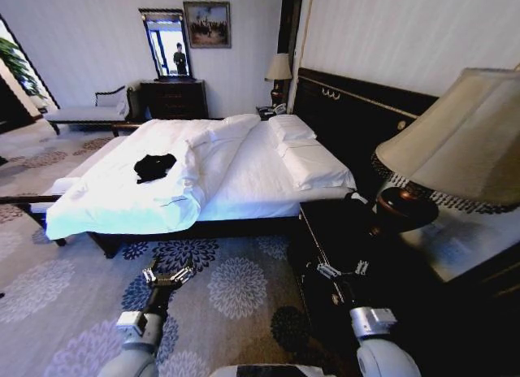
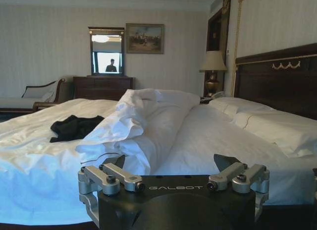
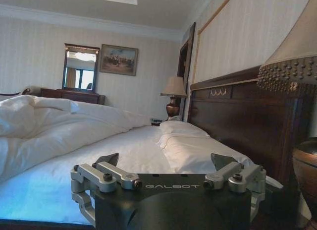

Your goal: Fold the clothes on the bed.

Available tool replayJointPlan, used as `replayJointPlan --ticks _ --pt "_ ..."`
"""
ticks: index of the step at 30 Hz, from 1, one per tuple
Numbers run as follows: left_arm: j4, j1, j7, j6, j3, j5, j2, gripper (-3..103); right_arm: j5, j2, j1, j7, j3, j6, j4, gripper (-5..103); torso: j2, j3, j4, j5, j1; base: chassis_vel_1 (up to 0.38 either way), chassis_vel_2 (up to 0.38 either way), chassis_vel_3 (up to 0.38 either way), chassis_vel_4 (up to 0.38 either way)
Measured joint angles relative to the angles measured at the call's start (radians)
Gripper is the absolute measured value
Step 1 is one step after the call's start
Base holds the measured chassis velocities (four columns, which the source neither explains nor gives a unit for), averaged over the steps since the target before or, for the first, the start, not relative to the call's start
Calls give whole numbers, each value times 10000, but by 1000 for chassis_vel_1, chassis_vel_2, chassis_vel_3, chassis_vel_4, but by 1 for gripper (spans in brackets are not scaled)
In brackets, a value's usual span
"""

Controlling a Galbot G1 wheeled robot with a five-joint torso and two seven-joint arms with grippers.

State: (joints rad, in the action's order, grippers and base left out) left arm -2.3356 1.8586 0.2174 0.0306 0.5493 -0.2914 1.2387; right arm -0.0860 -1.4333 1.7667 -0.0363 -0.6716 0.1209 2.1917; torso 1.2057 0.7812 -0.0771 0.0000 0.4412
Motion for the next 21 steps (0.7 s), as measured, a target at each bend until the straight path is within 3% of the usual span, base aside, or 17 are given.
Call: replayJointPlan --ticks 21 --pt "9 -24 -7 -31 -35 90 64 100 -42 -64 34 66 37 -48 -43 100 0 0 0 0 0 -63 64 63 -66"
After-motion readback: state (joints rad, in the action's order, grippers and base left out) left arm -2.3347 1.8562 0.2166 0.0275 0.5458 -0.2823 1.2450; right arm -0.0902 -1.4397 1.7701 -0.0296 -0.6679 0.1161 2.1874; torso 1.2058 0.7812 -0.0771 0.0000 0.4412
